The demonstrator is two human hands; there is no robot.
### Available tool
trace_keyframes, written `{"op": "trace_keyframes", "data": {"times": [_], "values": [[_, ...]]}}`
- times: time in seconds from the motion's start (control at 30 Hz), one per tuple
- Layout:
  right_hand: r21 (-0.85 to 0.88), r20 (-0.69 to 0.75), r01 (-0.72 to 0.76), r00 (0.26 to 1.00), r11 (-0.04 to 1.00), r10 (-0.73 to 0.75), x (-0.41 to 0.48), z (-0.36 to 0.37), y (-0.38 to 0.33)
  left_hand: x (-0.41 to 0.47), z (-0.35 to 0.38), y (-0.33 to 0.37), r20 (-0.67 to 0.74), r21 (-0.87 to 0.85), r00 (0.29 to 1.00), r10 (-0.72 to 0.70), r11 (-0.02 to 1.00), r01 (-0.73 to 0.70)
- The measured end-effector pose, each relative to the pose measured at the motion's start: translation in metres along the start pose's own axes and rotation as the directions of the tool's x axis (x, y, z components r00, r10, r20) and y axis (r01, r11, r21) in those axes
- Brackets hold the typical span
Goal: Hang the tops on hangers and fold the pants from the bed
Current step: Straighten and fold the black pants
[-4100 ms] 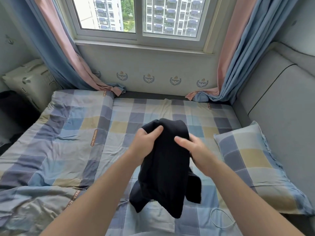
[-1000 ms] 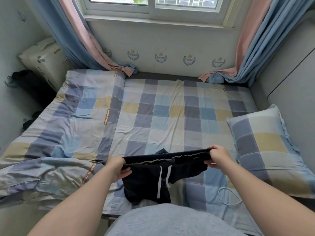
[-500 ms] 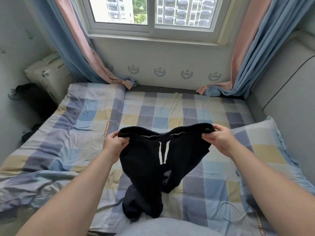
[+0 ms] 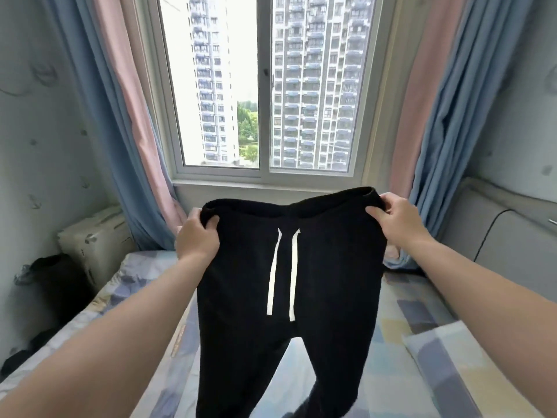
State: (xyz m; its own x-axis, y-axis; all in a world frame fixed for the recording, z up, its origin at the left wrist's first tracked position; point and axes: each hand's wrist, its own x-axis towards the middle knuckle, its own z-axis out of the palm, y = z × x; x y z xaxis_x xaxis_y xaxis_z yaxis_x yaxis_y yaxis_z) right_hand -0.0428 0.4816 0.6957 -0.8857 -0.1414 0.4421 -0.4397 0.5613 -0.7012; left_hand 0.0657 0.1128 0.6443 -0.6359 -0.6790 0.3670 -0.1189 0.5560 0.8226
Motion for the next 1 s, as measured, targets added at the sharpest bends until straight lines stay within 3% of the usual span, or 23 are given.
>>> {"op": "trace_keyframes", "data": {"times": [0.1,0.27,0.57,0.67,0.77,0.87,1.0], "values": [[0.0,-0.042,0.083,0.996,0.997,-0.083,0.026,-0.021,-0.033,0.026,-0.015,0.04,-0.069,0.086,0.997,0.037,0.996,-0.031],[-0.061,-0.129,0.201,0.97,0.978,-0.207,0.062,-0.055,-0.085,0.064,-0.046,0.1,-0.073,-0.16,0.991,0.108,0.98,-0.118],[-0.109,-0.261,0.275,0.919,0.955,-0.294,0.112,-0.125,-0.177,0.112,-0.108,0.202,-0.184,-0.198,0.962,0.203,0.951,-0.239],[-0.081,-0.276,0.264,0.92,0.961,-0.276,0.122,-0.143,-0.211,0.124,-0.128,0.234,-0.172,-0.239,0.977,0.129,0.956,-0.169],[0.051,-0.24,0.151,0.961,0.987,-0.134,0.128,-0.154,-0.243,0.128,-0.145,0.264,-0.1,-0.319,0.995,-0.026,0.948,-0.007],[0.204,-0.172,0.029,0.985,0.979,0.007,0.126,-0.156,-0.271,0.127,-0.155,0.289,0.052,-0.401,0.994,-0.097,0.909,0.11],[0.346,-0.08,-0.014,0.996,0.938,0.045,0.119,-0.149,-0.304,0.112,-0.156,0.31,0.234,-0.544,0.968,-0.087,0.813,0.205]]}}
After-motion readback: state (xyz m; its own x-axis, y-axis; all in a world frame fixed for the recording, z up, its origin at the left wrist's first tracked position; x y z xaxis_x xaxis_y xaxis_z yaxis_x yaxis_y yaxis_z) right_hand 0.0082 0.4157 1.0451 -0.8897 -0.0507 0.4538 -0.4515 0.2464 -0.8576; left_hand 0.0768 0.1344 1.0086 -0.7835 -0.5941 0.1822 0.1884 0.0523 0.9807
